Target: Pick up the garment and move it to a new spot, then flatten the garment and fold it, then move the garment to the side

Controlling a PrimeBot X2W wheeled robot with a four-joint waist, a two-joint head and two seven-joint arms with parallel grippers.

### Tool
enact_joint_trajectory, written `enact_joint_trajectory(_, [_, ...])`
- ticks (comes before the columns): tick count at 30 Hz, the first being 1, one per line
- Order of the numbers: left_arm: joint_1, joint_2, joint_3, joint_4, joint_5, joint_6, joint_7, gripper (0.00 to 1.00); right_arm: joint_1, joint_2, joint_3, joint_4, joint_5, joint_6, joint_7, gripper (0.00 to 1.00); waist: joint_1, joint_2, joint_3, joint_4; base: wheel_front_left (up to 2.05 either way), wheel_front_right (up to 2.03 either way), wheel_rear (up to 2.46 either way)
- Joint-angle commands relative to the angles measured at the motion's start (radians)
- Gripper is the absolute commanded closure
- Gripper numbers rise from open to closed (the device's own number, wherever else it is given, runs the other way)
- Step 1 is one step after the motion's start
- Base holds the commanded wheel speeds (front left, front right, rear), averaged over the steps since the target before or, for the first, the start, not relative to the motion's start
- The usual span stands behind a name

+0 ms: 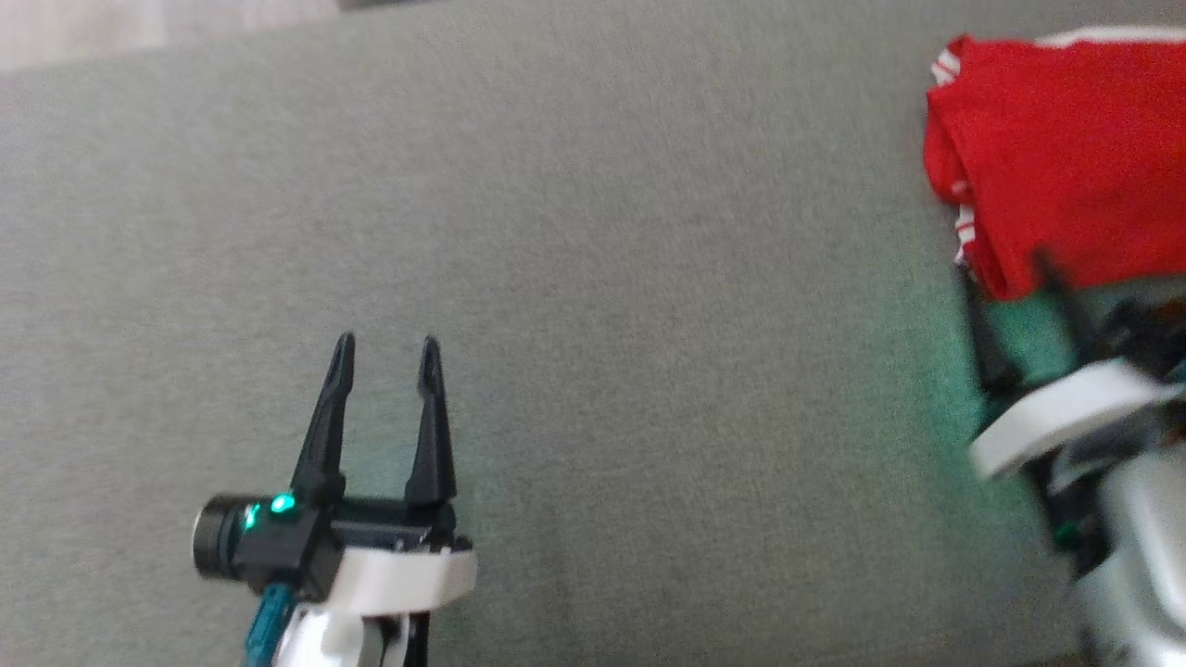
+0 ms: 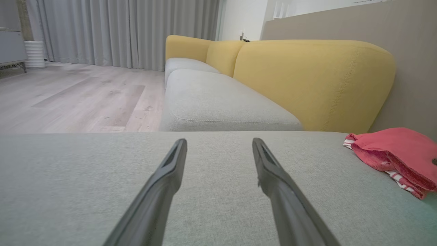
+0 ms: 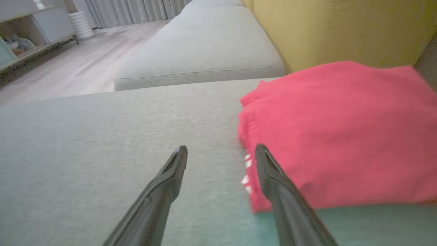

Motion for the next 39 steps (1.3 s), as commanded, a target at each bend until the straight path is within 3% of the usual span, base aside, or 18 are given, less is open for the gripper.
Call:
enact_joint_trajectory(1, [0.016,-0.005,0.039,-0.029,-0.007,0.006,-0.005,0.0,0.016,-0.001,0.04,-0.017,0.009,-0.001,-0.042,0.0,0.0002,-0.0001,-0.087,0.051,0.0,0.0,0.0])
enact_joint_trajectory(5, [0.084,-0.005,0.061,-0.031,-0.019,0.002,-0.005,0.0,0.074,0.065,0.142,0.056,0.014,-0.001,-0.18,0.0,0.0002,-0.0001,-0.172,0.074,0.0,0.0,0.0])
enact_joint_trajectory(9, [0.157,-0.005,0.087,-0.032,-0.019,-0.014,-0.005,0.0,0.117,0.121,0.172,0.112,-0.05,-0.001,-0.25,0.0,0.0002,-0.0001,-0.245,0.092,0.0,0.0,0.0])
enact_joint_trajectory(18, [0.242,-0.005,0.119,-0.069,-0.001,-0.046,-0.005,0.0,0.282,0.223,0.052,-0.103,-0.216,-0.001,-0.253,0.0,0.0002,-0.0001,-0.315,0.114,0.0,0.0,0.0])
enact_joint_trajectory(39, [0.272,-0.005,0.144,-0.004,0.015,-0.07,-0.005,0.0,0.352,0.252,0.018,-0.114,-0.239,-0.001,-0.253,0.0,0.0002,-0.0001,-0.346,0.112,0.0,0.0,0.0])
